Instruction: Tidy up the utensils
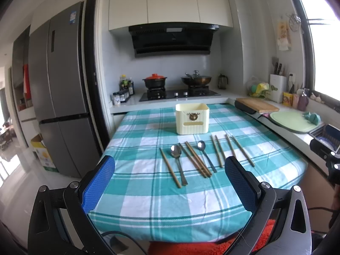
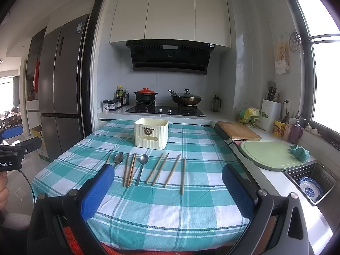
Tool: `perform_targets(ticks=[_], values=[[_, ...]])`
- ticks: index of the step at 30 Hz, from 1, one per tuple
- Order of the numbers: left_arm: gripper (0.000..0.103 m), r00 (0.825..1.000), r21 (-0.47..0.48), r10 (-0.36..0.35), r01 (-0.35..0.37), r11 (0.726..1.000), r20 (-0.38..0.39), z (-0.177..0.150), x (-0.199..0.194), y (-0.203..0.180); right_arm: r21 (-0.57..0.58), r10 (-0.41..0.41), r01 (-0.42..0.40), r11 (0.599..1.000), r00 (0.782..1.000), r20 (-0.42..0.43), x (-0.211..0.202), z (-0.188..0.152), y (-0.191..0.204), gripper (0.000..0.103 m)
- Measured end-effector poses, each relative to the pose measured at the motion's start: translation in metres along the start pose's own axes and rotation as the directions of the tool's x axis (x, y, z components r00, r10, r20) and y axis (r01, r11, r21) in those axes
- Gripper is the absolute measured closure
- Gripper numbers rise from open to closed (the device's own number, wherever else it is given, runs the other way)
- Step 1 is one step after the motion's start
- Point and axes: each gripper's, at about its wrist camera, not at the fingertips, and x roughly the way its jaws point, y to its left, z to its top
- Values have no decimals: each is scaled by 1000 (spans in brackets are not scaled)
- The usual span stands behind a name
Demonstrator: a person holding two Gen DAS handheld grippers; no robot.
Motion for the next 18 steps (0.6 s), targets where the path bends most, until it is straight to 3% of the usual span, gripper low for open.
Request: perform_targets(ticks=[18], values=[[0,1000,7,0,0,1000,-7,-1,2,-1,7,-2,2,1000,1000,0,0,0,-2,0]])
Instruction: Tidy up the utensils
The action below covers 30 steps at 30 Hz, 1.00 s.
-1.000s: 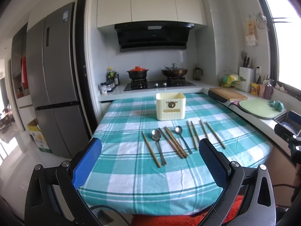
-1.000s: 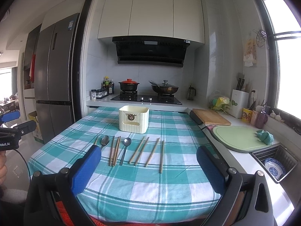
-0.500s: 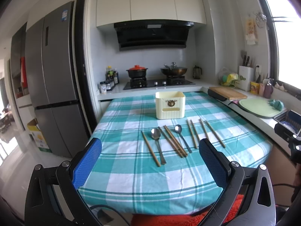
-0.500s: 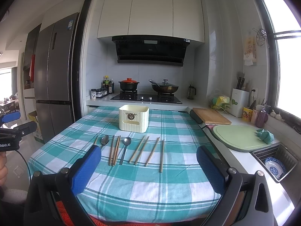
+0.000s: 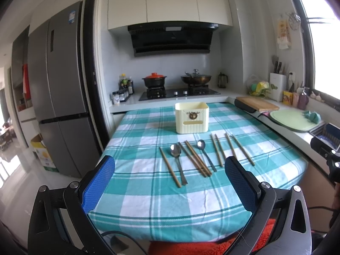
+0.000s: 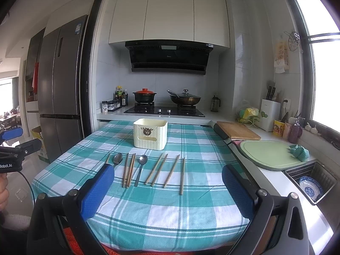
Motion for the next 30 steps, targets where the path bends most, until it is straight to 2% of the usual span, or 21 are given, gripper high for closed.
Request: perform_targets(ticks=[30], values=[[0,1000,7,-1,2,1000,-10,1,1,-3,6,0,0,1000,1000,-4,2,-1,-1,0]])
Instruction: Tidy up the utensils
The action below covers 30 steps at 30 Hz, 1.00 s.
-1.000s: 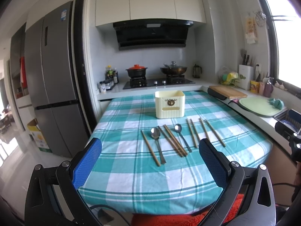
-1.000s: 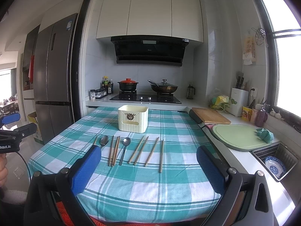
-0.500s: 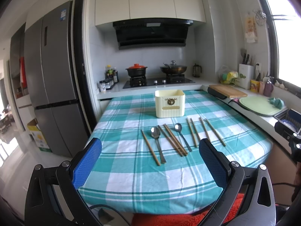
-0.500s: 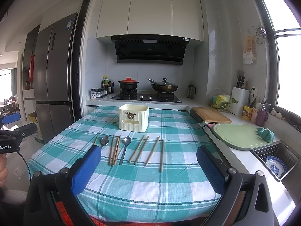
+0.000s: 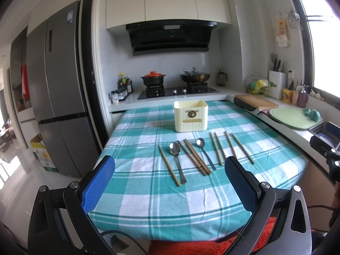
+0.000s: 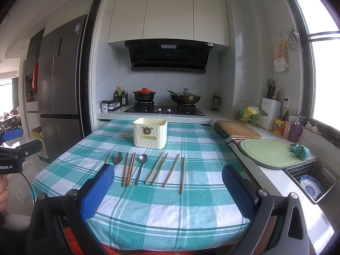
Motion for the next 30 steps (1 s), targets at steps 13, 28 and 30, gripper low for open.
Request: perform_targets(ticks=[13,28,30], values=[[0,1000,5,-9,9,1000,-13,0,2,-2,8,0,0,1000,1000,-7,0,-2,-1,0],[0,1000,6,-10,10,1000,-20,1,4,-2,8,1,-1,1000,1000,-10,1,-2,-2,0],[0,1000,7,-11,11,1000,-22,1,4,-2,8,2,-2,1000,1000,-12,1,-2,-2,0]])
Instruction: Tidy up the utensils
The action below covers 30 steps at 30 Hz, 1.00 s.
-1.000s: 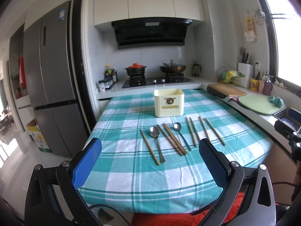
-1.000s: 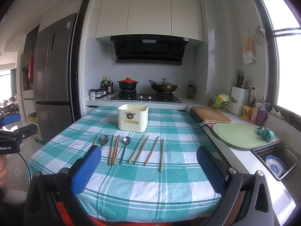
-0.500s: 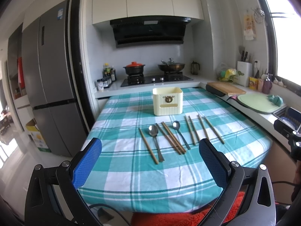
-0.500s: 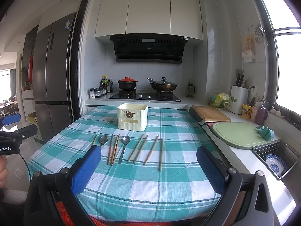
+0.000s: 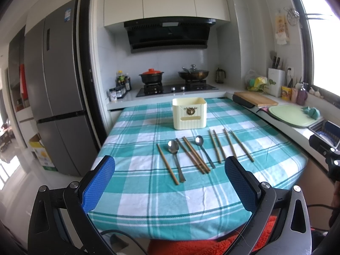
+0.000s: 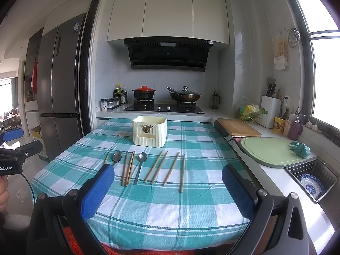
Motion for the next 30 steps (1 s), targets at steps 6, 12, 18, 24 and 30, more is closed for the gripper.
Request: perform_targets(ticks=[6,12,18,24,30], values=[[0,1000,2,1,-1,1000,-2,0,2,0,1,-1,1,1000,1000,-1,2,0,-1,0],[0,1000,4,-9,9,1000,-13,1,5,0,0,1,-1,1000,1000,-2,3,-1,-1,0],[0,998,-4,-45,45,999,-38,-1,12,-1,11,-4,4,1000,1000,-23,9,-1,-2,0],[0,992,-14,-80,79,997,-97,-3,30,-1,-5,16,-17,1000,999,-47,19,-2,1,0],[0,969,-73,-130,117,990,-210,-8,68,8,-4,24,-25,1000,995,-101,39,-6,-3,0]])
